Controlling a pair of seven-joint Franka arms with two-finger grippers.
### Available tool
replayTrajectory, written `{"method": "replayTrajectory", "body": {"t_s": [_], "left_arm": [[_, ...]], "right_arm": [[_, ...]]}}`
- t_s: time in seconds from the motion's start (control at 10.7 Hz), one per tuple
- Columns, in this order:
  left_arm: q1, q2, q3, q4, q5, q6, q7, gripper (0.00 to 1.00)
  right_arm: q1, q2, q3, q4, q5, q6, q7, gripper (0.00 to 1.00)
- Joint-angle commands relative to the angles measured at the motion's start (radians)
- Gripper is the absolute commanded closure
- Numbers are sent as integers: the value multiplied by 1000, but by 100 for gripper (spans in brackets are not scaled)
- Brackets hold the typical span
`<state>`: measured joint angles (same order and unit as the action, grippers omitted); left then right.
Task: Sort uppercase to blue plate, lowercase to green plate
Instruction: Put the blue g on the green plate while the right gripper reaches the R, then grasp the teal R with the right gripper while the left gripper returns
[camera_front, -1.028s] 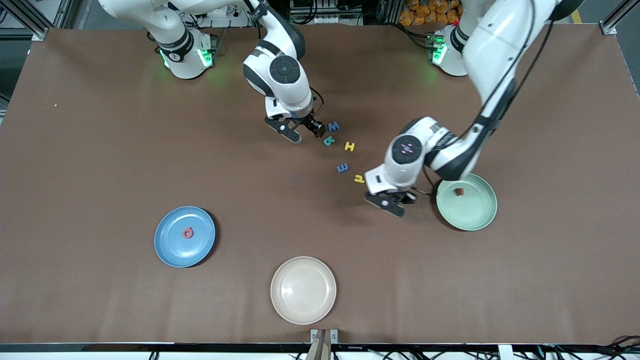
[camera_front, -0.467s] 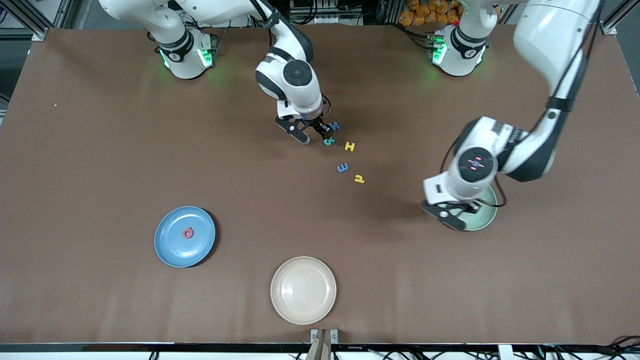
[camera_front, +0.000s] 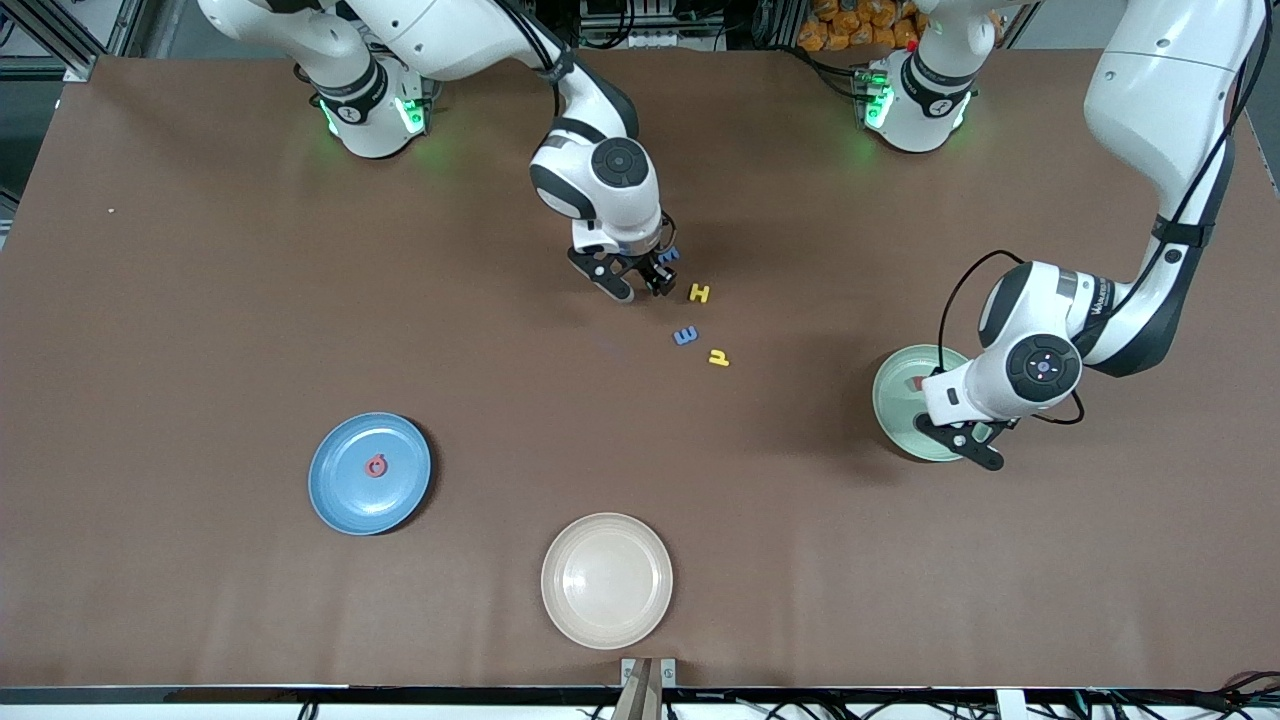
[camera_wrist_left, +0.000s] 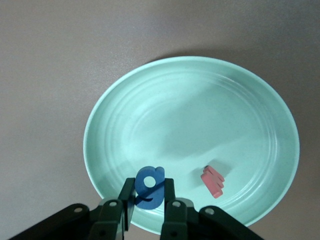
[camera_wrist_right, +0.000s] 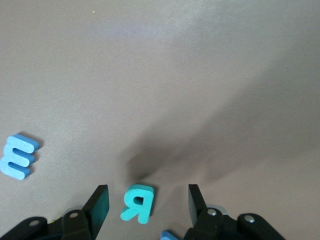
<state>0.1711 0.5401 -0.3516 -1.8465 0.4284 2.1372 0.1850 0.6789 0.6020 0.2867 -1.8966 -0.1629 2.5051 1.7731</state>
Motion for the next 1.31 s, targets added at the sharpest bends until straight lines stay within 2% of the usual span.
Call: {"method": "replayTrajectory", "body": {"t_s": [0.0, 0.09, 0.37, 0.56, 0.65, 0.93, 1.22], "left_arm": [[4, -15, -17, -11, -26, 4, -48, 63], [2, -17, -24, -11, -31, 1, -90, 54], [2, -29, -69, -7, -34, -17, -220, 45], [2, -34, -96, 1, -106, -42, -284, 45], [2, -40, -101, 7, -165, -43, -339, 45], [1, -46, -124, 7, -313, -46, -601, 45], [-10, -43, -181, 15, -306, -54, -806, 45]], "right_arm": [[27, 35, -20, 50, -27, 0, 32, 28], [27, 41, -20, 53, -27, 0, 32, 31], [30, 53, -20, 57, -33, 33, 43, 34], [31, 61, -20, 57, -33, 41, 43, 36], [31, 62, -20, 57, -33, 44, 43, 41], [36, 64, -20, 57, -35, 46, 43, 48], [48, 64, -20, 57, -35, 44, 45, 49]]}}
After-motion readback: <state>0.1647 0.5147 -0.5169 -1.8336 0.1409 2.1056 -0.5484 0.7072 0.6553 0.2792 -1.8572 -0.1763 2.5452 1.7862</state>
